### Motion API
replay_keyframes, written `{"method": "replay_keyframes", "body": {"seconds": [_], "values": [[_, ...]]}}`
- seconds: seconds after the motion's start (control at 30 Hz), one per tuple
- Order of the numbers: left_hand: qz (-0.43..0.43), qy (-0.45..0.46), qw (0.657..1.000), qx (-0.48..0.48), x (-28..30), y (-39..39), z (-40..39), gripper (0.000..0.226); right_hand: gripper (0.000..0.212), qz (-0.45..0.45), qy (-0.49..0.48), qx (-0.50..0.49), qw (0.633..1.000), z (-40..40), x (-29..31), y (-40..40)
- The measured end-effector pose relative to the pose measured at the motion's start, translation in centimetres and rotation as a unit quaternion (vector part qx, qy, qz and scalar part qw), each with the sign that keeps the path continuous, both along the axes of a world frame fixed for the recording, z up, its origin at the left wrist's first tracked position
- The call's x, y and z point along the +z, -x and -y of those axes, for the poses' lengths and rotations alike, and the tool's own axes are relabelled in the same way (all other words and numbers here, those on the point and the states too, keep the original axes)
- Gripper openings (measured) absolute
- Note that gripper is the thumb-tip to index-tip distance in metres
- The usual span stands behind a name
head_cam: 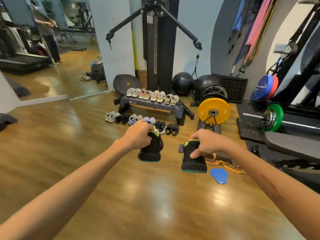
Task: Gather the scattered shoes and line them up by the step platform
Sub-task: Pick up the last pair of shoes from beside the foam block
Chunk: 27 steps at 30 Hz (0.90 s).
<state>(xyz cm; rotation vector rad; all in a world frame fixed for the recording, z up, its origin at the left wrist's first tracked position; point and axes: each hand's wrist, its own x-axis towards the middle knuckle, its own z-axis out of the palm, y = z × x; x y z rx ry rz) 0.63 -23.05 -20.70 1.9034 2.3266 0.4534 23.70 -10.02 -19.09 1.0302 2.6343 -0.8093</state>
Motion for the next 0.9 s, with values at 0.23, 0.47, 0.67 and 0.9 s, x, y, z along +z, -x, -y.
{"method": "replay_keyframes", "body": {"seconds": [0.23, 0.47, 0.67, 0.9], "values": [[-0.061, 0.037, 0.995, -0.064, -2.2, 10.9, -16.0, 0.030, 0.037, 0.035, 0.017, -0.040, 0.998, -14.5, -2.1, 9.0], [-0.029, 0.056, 0.990, -0.128, -1.7, 20.3, -31.8, 0.025, 0.049, 0.008, 0.034, -0.121, 0.992, -28.0, -0.5, 17.7], [0.020, 0.064, 0.985, -0.158, -4.8, 24.2, -44.8, 0.024, 0.059, 0.002, 0.014, -0.128, 0.992, -39.0, -2.8, 22.0], [0.070, 0.162, 0.972, -0.153, -10.7, 26.9, -60.0, 0.025, 0.035, 0.025, 0.093, -0.124, 0.988, -54.2, -8.3, 24.2]]}}
